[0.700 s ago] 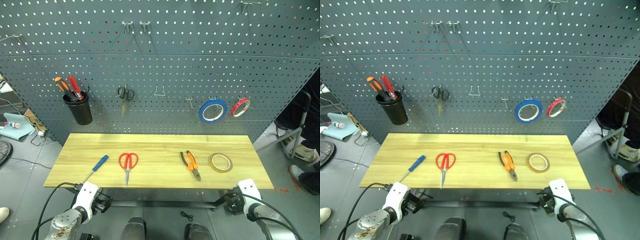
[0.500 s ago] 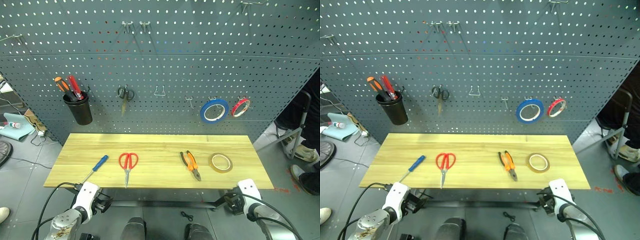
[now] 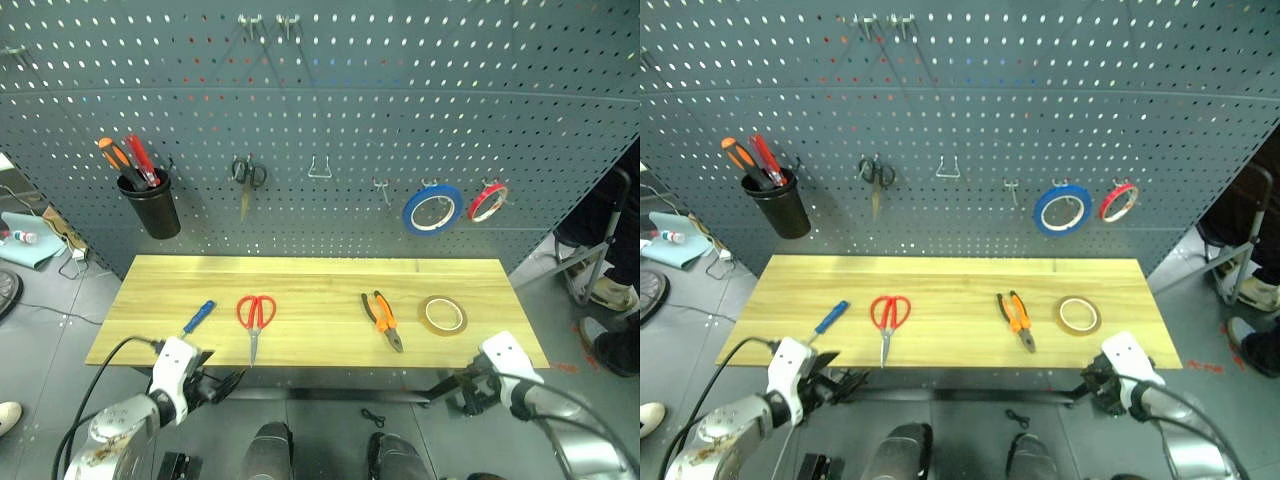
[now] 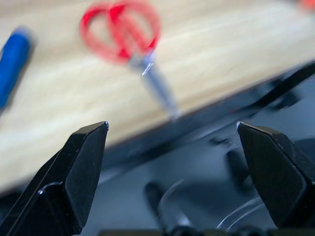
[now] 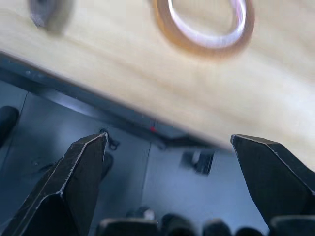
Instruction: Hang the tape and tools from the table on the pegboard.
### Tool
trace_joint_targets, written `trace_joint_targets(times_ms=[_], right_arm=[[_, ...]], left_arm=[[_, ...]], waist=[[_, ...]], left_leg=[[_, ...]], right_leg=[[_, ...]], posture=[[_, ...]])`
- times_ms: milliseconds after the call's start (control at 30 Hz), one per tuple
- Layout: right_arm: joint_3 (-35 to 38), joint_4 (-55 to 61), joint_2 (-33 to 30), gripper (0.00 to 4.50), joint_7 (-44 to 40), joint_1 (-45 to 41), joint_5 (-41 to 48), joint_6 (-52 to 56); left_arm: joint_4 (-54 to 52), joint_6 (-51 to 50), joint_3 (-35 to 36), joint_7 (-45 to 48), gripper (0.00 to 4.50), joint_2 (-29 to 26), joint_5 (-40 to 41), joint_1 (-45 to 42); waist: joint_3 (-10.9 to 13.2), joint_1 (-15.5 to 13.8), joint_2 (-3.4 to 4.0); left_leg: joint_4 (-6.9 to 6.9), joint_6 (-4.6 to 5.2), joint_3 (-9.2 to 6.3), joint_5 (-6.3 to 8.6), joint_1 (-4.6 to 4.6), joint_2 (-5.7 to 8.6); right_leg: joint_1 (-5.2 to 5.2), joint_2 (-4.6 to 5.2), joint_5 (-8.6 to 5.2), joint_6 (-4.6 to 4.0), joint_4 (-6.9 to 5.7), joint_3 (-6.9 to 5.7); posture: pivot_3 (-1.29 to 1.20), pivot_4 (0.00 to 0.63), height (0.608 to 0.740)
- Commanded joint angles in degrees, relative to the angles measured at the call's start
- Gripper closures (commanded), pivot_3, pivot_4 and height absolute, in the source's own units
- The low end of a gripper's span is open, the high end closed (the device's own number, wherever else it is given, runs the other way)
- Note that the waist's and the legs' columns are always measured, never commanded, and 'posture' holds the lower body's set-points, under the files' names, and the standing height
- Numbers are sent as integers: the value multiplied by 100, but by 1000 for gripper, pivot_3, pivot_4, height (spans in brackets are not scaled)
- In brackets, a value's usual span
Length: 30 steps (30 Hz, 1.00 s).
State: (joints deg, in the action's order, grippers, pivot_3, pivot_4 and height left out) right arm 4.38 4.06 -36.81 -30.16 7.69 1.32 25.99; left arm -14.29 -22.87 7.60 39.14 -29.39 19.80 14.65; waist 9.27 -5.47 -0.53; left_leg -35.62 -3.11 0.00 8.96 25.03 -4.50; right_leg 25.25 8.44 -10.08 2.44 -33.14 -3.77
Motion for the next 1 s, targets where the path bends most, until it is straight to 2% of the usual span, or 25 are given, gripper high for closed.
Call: trace_joint_targets(times_ms=[33, 167, 267, 300, 433, 500, 600, 667, 933, 1000], right_arm=[[-154, 213, -426, 0, -592, -473, 66, 61], [-478, -239, -716, 0, -1232, -1422, 107, 183], [-848, -1007, -769, 0, -1608, -2264, -30, 128], [-917, -1172, -789, 0, -1679, -2411, -70, 83], [-1317, -2280, -651, 0, -1917, -3327, -311, -218], [-1469, -2749, -596, 0, -1977, -3640, -426, -378], [-1621, -3338, -519, 0, -2050, -3979, -570, -629], [-1726, -3913, -390, 0, -1982, -4258, -722, -744], [-1803, -5301, -43, 0, -1936, -4862, -971, -1091], [-1811, -5523, 24, 553, -1905, -4968, -1018, -1184]], left_arm=[[-1049, -551, -370, 390, 49, -151, 639, -566], [-1227, -939, -854, 842, 49, -217, 1033, -1605], [-956, -917, -1254, 1330, 49, -171, 1164, -2290], [-916, -928, -1314, 1388, 49, -153, 1193, -2402], [-687, -925, -1683, 1834, 49, -27, 1312, -2886], [-605, -924, -1774, 1877, 49, 51, 1305, -3016], [-523, -918, -1824, 1876, 49, 150, 1280, -3122], [-562, -952, -1817, 1845, 49, 175, 1295, -3113], [-762, -988, -1741, 1767, 49, 195, 1377, -2969], [-765, -946, -1739, 1741, 0, 205, 1344, -2957]], waist=[[143, -5, -2], [349, 4, -38], [517, 24, -88], [569, 29, -92], [756, 63, -111], [829, 114, -120], [929, 160, -120], [1005, 183, -126], [1165, 287, -139], [1171, 307, -147]], left_leg=[[-20, 1, -4, -1, 7, 0], [-38, 25, -1, -16, 12, 5], [-51, 35, 3, -22, 21, 26], [-48, 70, 2, -44, 21, 28], [-29, 83, -9, -46, 28, 38], [-26, 85, -13, -44, 64, 67], [-28, 115, -25, -26, 90, 65], [-33, 136, -31, -13, 97, 66], [-35, 136, -32, -13, 102, 79], [-41, 136, -33, -13, 101, 79]], right_leg=[[-3, 0, 0, 0, -11, 1], [-8, -2, 0, 0, -22, 20], [28, -8, 0, 0, -93, 77], [30, -20, 1, 0, -101, 97], [44, -111, 4, -1, -126, 230], [96, -142, -2, 15, -181, 326], [104, -172, 2, 49, -187, 349], [104, -194, -2, 39, -188, 377], [106, -224, -31, 92, -191, 446], [102, -229, -31, 93, -192, 454]], posture=[[162, 252, 737], [140, 296, 737], [125, 332, 737], [123, 336, 737], [115, 366, 737], [116, 386, 737], [119, 396, 737], [122, 405, 737], [143, 426, 737], [144, 431, 737]])
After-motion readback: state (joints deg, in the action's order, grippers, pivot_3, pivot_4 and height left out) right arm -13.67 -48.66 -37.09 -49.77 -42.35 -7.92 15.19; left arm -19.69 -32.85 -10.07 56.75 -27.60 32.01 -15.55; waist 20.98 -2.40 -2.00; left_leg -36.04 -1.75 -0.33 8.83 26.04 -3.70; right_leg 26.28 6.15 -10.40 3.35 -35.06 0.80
